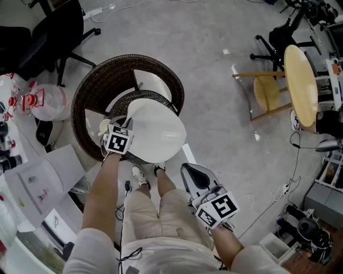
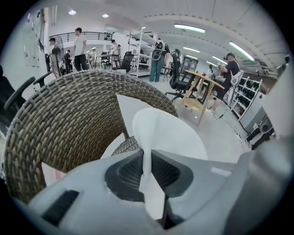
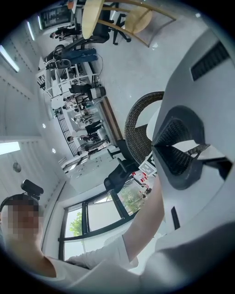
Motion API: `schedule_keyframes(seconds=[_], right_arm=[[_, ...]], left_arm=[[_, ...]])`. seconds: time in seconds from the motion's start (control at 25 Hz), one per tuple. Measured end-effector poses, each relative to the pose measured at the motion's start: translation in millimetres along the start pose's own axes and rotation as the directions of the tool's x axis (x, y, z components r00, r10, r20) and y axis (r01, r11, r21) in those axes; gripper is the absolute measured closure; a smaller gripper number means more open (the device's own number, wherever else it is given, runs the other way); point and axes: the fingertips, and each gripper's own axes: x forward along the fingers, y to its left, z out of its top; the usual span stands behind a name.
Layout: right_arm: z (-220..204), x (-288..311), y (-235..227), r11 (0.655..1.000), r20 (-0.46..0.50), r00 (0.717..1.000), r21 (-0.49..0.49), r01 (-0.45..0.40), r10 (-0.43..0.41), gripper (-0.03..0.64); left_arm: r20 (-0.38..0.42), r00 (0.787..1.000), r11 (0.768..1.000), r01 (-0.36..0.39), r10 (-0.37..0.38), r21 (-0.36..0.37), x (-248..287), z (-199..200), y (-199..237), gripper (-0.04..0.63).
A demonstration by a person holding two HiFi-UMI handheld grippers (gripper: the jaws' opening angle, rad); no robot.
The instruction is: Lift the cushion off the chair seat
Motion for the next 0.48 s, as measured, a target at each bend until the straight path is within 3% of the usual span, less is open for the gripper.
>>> schedule_keyframes(seconds=[0.28,0.48], right_arm=[[29,-19,35,0.997,0.036,0.999,-0.078,0.005,-0.002,0.615],[61,-38,50,0.991,0.071,0.997,-0.133,0.006,0.003,0.615]], left_arm=[[0.062,0.998,0.999,0.013,-0.011,-0.029,-54,5,-16,0.552],[0.117,0.993,1.0,0.028,-0.027,-0.01,-93,21,-41,0.555]])
